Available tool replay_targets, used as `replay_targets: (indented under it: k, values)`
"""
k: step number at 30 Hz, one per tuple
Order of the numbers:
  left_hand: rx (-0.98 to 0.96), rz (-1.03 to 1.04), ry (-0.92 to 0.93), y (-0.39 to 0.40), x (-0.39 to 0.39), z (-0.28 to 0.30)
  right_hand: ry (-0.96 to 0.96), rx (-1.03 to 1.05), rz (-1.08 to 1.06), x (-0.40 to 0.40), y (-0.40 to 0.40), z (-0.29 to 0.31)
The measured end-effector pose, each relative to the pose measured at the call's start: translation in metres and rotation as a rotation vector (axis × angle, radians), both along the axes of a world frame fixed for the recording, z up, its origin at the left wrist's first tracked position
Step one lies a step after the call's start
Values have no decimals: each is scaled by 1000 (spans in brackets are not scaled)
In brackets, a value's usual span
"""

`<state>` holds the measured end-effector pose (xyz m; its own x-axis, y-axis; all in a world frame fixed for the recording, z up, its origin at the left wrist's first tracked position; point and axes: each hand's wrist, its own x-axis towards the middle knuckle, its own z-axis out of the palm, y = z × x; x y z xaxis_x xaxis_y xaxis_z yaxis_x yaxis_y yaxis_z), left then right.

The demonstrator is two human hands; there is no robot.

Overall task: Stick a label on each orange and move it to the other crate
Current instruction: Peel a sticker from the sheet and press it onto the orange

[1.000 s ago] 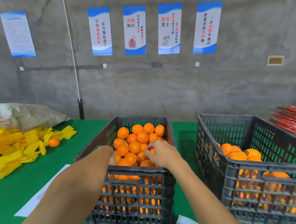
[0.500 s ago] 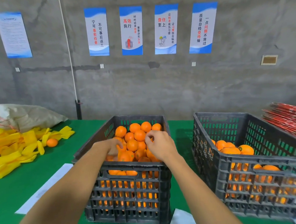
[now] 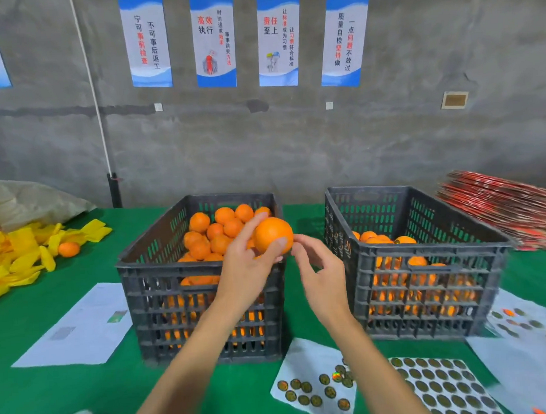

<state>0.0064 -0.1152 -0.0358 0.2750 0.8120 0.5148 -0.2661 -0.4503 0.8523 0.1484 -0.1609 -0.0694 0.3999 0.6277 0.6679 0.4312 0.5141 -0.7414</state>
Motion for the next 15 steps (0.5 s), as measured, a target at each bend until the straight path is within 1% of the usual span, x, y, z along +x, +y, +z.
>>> replay_targets:
  k: [4,6,7,9,11,13,15]
  values:
    - [-75,-87,-49,-40,21,-33,110,75,-63,8,-42,-25]
    - [-106,-91,-21,-51,30,-52,164,60,-95,10,-56,-41]
    - [-117,-79,22,-55,34,-62,184,39,-112,12,-61,-50]
    - [-151,-71,129,-59,41,-85,191,-15,-156,16,-70,-71]
    - [-213,-84,209,-60,46,-113,158,-92,-182,24,-76,-97]
    - [-270,-91,276,-59,49,-140,171,-207,-176,31,-79,-123]
    - [-359,-99,314,-57,52,-164,197,-323,-222,37,-82,-146]
